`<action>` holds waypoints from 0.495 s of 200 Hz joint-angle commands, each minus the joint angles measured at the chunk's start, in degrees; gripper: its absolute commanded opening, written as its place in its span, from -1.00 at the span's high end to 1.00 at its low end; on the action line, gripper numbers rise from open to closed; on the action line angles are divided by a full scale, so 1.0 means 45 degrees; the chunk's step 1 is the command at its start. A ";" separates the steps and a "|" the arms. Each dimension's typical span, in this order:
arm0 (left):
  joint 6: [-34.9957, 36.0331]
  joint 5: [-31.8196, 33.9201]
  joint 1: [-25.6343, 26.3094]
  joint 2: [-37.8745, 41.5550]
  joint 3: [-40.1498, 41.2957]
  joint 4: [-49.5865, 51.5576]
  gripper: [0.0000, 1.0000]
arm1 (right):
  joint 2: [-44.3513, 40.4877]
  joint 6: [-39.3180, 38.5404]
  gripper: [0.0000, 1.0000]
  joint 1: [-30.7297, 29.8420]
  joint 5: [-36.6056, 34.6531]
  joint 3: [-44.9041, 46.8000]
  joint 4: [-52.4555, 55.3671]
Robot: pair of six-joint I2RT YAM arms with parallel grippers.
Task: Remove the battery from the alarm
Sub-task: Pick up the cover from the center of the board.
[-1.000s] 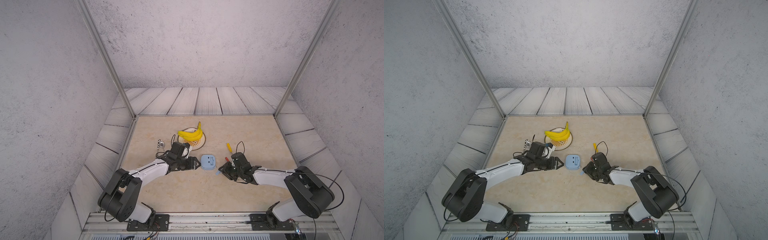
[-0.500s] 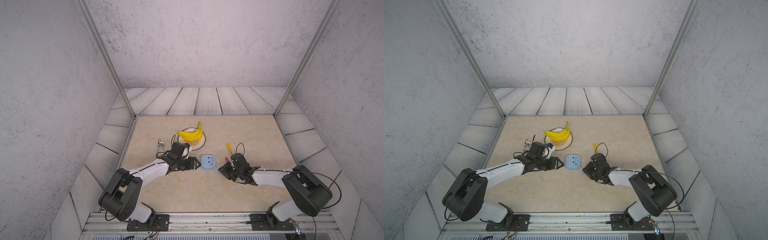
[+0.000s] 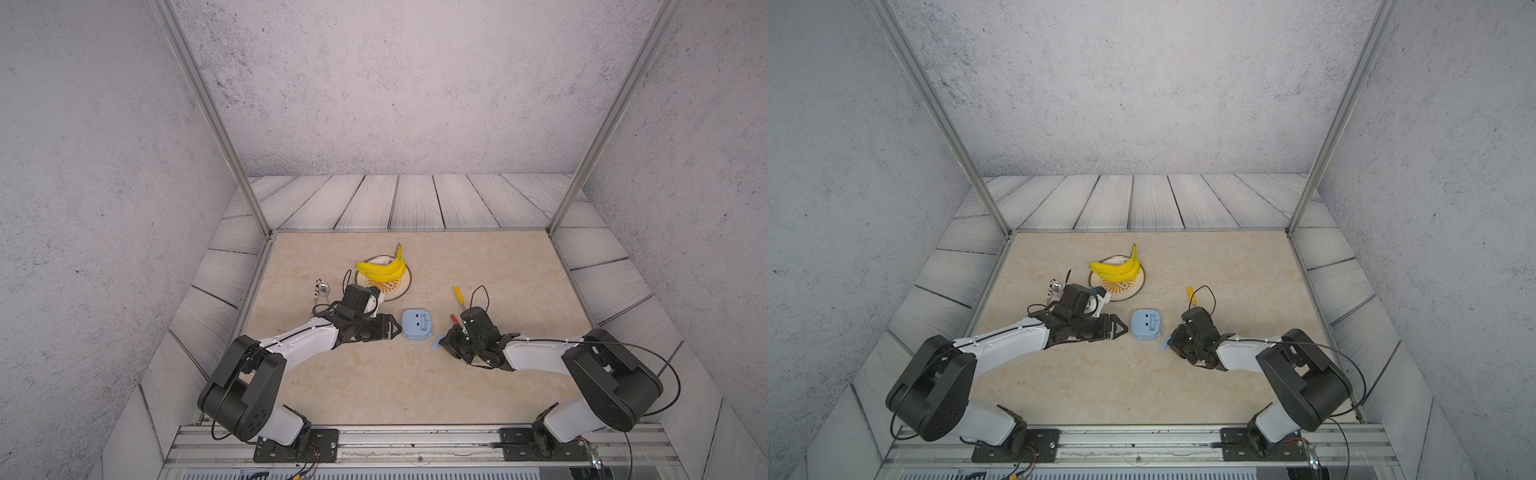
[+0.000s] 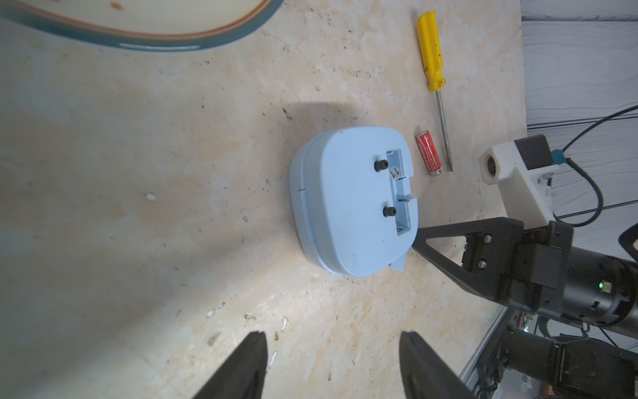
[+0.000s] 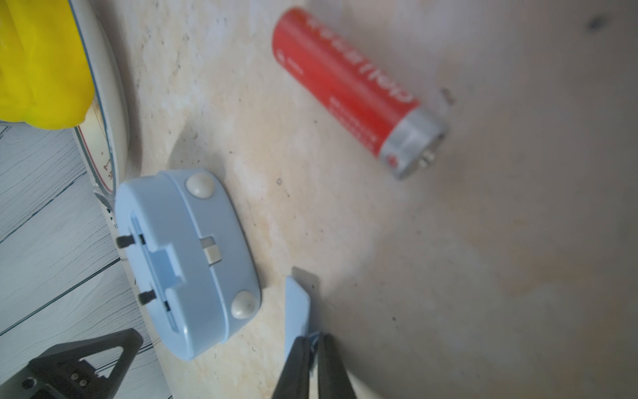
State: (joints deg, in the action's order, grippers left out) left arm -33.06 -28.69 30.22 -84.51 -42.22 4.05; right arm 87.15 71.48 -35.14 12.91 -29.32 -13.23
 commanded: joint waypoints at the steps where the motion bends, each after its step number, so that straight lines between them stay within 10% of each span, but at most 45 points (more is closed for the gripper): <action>1: 0.0015 0.0027 -0.0074 -0.0108 0.0100 -0.0022 -0.34 | -0.0152 -0.0358 0.85 -0.0061 -0.0402 -0.0043 0.0743; 99: -0.0040 -0.0544 -0.0094 0.0050 -0.0110 -0.0149 -0.34 | -0.1447 -0.5483 1.00 -0.0043 -0.0622 -0.2636 0.5399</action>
State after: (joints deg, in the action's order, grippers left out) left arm -33.28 -29.17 30.22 -84.51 -42.22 4.03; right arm 82.04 57.82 -35.14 10.57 -36.69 1.43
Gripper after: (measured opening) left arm 0.668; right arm 0.038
